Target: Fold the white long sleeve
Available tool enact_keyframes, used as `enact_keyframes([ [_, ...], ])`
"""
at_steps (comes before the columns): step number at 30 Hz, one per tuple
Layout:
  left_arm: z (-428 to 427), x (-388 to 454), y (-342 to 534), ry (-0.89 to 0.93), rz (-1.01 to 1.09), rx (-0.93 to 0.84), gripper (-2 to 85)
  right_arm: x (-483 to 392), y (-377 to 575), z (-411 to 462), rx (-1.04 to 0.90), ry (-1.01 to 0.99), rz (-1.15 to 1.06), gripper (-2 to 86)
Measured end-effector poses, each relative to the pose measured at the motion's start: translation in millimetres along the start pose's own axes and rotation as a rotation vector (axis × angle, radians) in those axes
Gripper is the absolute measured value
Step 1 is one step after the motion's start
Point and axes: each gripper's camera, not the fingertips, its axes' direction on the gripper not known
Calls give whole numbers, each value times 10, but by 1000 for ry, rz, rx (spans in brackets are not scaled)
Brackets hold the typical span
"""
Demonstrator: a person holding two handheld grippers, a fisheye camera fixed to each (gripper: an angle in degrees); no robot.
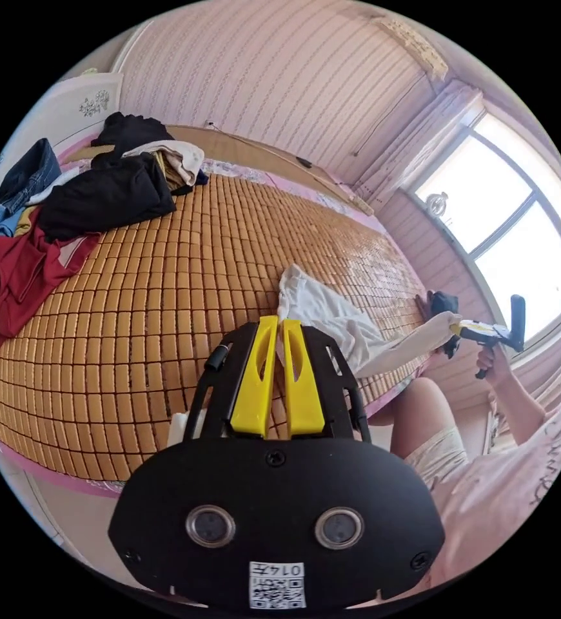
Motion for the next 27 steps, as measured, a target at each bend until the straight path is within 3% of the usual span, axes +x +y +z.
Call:
enact_keyframes([
  [4, -892, 434, -470, 71, 67, 137, -8, 31, 145, -1005, 246, 44, -25, -1],
  [11, -2874, 1365, -903, 13, 242, 446, -7, -95, 401, -2691, 637, 40, -129, 0],
  [19, -4949, 2490, -403, 24, 422, 840, -6, -512, 1015, -4283, 925, 54, -288, -1],
  [27, -6121, 3413, 15, -67, 621, 1152, -5, -1013, 1867, -5625, 1259, 89, -468, -1],
])
